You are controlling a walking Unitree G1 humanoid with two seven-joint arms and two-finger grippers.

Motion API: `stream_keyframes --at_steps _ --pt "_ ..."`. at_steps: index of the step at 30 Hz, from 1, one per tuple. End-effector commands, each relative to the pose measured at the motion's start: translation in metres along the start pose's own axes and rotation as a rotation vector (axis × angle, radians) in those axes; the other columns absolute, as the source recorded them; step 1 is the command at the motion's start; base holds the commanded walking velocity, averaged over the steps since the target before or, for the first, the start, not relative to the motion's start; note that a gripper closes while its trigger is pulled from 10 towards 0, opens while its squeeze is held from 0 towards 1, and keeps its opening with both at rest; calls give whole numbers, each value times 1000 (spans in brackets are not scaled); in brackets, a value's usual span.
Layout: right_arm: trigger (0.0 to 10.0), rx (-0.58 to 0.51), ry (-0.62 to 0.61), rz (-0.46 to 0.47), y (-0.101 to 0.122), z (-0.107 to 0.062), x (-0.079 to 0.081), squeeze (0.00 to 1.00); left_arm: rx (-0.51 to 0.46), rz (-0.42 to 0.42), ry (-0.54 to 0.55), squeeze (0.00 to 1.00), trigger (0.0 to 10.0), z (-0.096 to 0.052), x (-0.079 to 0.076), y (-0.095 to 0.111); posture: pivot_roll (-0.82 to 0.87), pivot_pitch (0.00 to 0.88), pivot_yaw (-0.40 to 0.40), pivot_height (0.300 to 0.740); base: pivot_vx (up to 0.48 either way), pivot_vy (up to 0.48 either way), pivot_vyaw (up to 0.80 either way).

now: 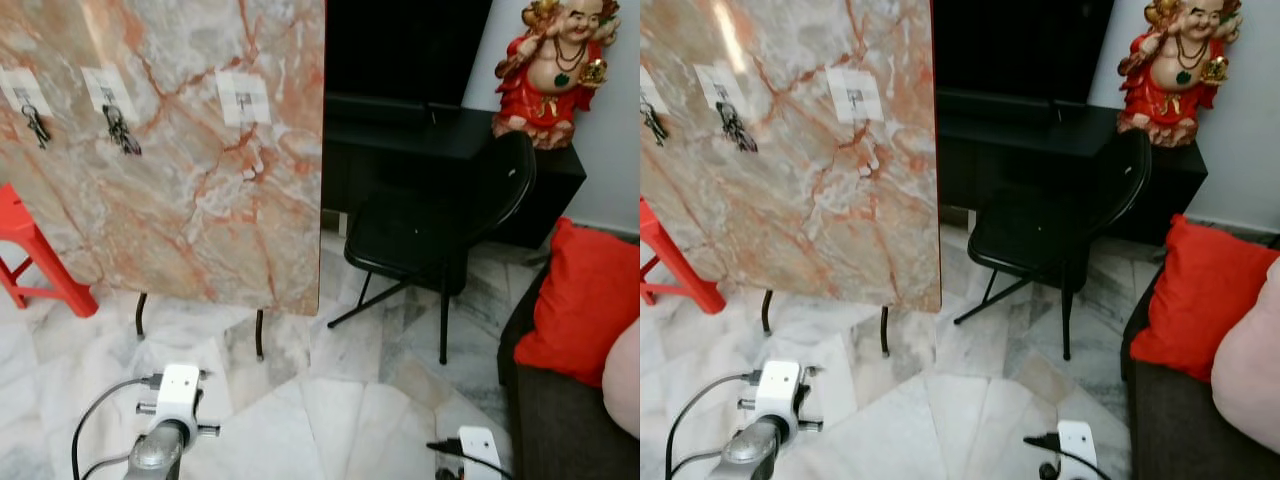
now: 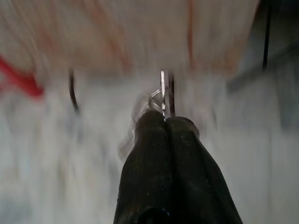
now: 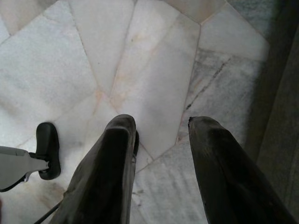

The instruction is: Hang keys on a hook

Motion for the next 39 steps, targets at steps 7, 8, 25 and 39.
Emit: stream_keyframes --at_steps 7,8,25,39 --pt "10000 -9 -1 -14 1 0 1 0 -284 -119 171 0 10000 0 11 67 17 0 -45 740 0 0 0" --pt "10000 -10 0 -12 1 0 1 0 -302 -127 178 0 10000 0 11 72 17 0 -47 740 0 0 0" --pt "10000 10 13 -31 -14 0 7 0 -461 -107 130 0 10000 0 14 130 12 0 -42 740 0 0 0" --pt "10000 6 48 -66 -10 2 26 0 -447 -106 100 0 10000 -2 9 130 12 0 -42 740 217 0 0"
Point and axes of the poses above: a point about 5 cm out from each wrist's last joint towards the gripper, its own z axis pointing out of the wrist towards the gripper, its own y axis along the axis of the wrist's last joint, x = y × z, the point moved 1 cm from there along z, pointing out of the wrist towards the gripper, and after that the axes turned 4 degrees about z, right-handed, at the moved point
